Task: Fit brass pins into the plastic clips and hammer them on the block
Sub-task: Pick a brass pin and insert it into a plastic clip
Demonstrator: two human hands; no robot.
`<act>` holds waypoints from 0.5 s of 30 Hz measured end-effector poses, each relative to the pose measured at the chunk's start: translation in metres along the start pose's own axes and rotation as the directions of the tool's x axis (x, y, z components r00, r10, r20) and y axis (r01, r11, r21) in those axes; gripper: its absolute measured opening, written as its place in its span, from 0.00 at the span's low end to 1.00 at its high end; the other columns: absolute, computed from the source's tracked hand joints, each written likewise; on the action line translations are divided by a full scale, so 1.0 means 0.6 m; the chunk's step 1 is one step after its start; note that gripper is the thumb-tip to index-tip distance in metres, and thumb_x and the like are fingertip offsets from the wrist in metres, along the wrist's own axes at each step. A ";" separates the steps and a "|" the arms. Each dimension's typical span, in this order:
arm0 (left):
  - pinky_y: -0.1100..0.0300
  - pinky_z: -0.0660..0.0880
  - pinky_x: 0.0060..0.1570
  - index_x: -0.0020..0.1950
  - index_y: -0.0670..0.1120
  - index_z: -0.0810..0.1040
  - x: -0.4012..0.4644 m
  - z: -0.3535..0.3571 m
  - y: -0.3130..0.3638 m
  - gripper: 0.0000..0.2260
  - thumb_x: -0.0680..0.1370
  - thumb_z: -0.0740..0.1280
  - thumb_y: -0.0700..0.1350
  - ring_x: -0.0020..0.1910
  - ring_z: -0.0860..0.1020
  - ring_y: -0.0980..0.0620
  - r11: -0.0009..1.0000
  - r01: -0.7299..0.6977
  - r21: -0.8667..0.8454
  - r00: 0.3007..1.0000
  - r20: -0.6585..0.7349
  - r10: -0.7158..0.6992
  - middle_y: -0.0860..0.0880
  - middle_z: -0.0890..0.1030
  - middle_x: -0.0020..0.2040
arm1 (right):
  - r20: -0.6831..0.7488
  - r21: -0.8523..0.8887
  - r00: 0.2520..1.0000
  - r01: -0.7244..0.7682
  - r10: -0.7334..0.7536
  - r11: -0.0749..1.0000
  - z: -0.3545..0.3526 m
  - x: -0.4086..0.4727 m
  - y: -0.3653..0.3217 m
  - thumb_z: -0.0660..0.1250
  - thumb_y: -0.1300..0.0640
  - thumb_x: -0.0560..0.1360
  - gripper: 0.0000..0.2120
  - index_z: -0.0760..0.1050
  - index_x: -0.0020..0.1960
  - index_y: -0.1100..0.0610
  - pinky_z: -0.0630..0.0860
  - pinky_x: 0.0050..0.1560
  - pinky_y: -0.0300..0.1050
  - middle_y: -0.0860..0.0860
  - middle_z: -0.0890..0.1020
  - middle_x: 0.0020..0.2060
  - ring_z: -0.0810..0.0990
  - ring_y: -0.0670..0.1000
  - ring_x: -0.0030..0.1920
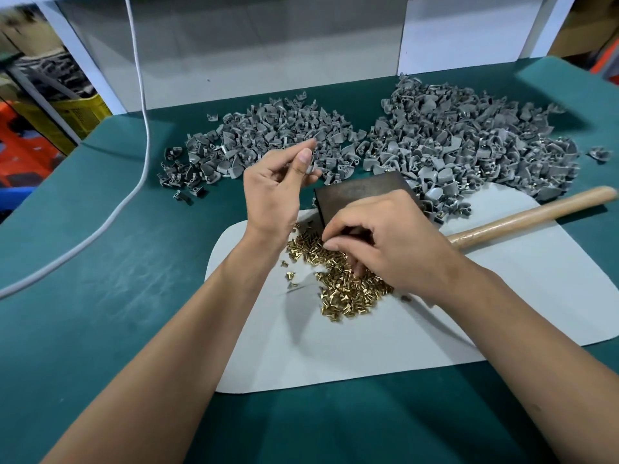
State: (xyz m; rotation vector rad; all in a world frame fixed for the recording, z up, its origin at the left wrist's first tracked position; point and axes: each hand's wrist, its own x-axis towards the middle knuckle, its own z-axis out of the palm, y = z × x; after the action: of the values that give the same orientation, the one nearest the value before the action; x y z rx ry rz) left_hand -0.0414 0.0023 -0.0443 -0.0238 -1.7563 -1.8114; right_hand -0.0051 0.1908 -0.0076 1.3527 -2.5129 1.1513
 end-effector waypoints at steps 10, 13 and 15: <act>0.57 0.81 0.41 0.50 0.43 0.86 -0.025 0.018 0.035 0.03 0.77 0.75 0.39 0.38 0.83 0.51 0.998 0.002 -0.064 0.980 0.200 0.011 0.47 0.86 0.44 | -0.333 0.334 0.924 -0.071 0.188 0.940 -0.017 0.002 0.041 0.72 0.66 0.77 0.07 0.86 0.52 0.57 0.85 0.38 0.48 0.50 0.86 0.40 0.87 0.52 0.38; 0.56 0.81 0.44 0.54 0.41 0.86 -0.028 0.020 0.033 0.06 0.78 0.73 0.38 0.40 0.82 0.49 0.993 0.085 -0.087 0.961 0.269 -0.058 0.45 0.87 0.46 | -0.427 0.284 0.887 -0.053 0.175 0.957 -0.024 0.002 0.049 0.72 0.67 0.77 0.08 0.85 0.53 0.58 0.84 0.36 0.44 0.48 0.86 0.41 0.87 0.50 0.39; 0.55 0.81 0.48 0.56 0.42 0.85 -0.028 0.018 0.033 0.08 0.78 0.71 0.36 0.43 0.83 0.47 0.982 0.150 -0.115 0.940 0.323 -0.106 0.46 0.86 0.48 | -0.481 0.220 0.860 -0.069 0.170 0.973 -0.027 0.001 0.054 0.72 0.67 0.77 0.08 0.84 0.54 0.59 0.83 0.33 0.41 0.48 0.85 0.42 0.86 0.48 0.39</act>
State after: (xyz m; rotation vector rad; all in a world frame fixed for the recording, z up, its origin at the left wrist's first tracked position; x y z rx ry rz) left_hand -0.0233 0.0202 -0.0324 -0.2764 -1.8795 -2.1174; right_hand -0.0339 0.2112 -0.0146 0.7866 -2.1701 1.5691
